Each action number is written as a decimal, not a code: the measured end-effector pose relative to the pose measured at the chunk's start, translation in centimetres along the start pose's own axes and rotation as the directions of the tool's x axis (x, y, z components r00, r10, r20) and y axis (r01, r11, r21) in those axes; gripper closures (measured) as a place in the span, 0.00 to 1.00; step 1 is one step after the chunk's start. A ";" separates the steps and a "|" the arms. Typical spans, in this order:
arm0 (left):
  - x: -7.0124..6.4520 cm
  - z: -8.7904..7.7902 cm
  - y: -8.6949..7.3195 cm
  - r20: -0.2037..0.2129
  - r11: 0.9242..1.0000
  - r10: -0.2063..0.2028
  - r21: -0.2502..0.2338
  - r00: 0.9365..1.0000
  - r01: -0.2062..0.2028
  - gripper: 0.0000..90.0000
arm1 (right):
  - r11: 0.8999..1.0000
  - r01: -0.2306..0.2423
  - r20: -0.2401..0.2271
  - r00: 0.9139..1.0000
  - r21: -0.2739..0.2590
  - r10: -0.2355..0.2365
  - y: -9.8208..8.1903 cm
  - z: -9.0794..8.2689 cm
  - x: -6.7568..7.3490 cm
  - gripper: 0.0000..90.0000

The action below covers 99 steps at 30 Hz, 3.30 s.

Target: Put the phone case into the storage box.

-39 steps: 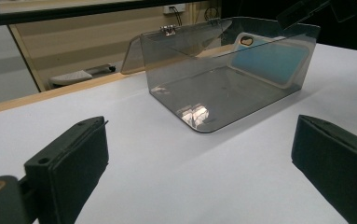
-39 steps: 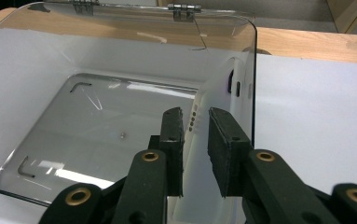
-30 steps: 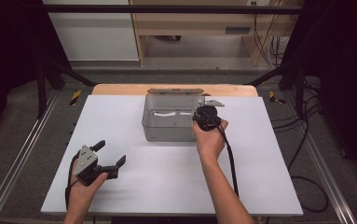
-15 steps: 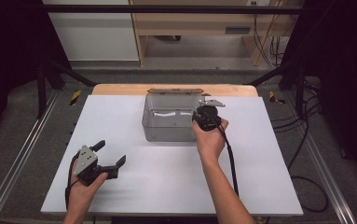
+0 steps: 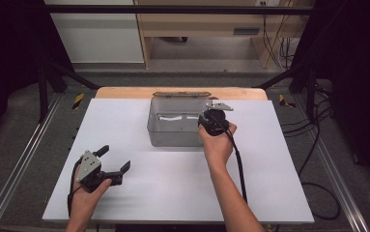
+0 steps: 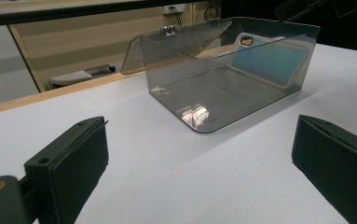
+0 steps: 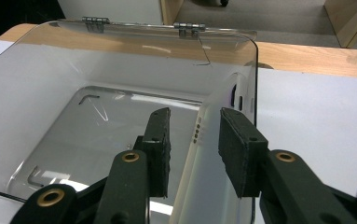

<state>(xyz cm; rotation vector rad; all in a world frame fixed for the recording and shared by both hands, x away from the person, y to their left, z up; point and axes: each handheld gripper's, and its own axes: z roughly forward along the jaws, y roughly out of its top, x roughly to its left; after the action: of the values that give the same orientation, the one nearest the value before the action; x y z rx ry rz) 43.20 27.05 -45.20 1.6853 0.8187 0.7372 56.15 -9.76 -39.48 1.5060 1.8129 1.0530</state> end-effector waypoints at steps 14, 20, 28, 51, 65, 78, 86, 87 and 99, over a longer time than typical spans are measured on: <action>0.0 0.0 0.0 0.000 1.000 0.000 0.000 1.000 0.000 0.04 | 1.000 0.003 -0.022 1.000 -0.023 -0.003 0.1 -0.1 0.2 0.66; 0.0 0.0 0.0 0.000 1.000 0.000 0.000 1.000 0.000 0.04 | 0.999 0.012 -0.027 1.000 -0.033 -0.013 0.2 -0.2 0.5 0.62; 0.0 0.0 0.0 0.000 1.000 0.001 0.000 1.000 -0.001 0.04 | 0.999 0.011 -0.040 0.999 -0.037 -0.012 0.3 -0.2 0.6 0.56; 0.0 0.0 0.0 -0.001 1.000 0.002 0.000 1.000 -0.002 0.04 | 0.998 0.020 -0.064 0.998 -0.064 -0.024 0.4 -0.3 0.7 0.31; 0.0 0.0 0.0 0.000 1.000 0.001 0.000 1.000 -0.001 0.04 | 0.995 0.018 -0.087 0.996 -0.096 -0.026 0.4 -0.5 0.6 0.25; 0.1 0.0 0.0 -0.001 1.000 0.001 0.000 1.000 -0.001 0.04 | 0.994 0.015 -0.093 0.995 -0.112 -0.025 0.5 -0.7 0.7 0.14; 0.1 -0.1 0.0 -0.002 1.000 0.000 0.001 1.000 0.000 0.04 | 0.991 0.032 -0.091 0.995 -0.130 -0.044 0.5 -0.9 0.8 0.09; 0.1 -0.1 0.0 -0.002 1.000 0.000 0.001 1.000 0.000 0.04 | 0.991 0.032 -0.091 0.995 -0.130 -0.044 0.5 -0.9 0.8 0.08; 0.2 -0.1 0.0 -0.003 1.000 -0.005 0.000 1.000 0.005 0.04 | 0.986 0.026 -0.095 0.995 -0.163 -0.042 0.7 -1.6 0.5 0.04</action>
<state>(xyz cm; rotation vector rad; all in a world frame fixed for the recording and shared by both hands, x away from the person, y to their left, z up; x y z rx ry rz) 43.23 27.23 -45.18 1.6826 0.8247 0.7364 55.16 -9.57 -37.96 1.3444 1.7657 1.2447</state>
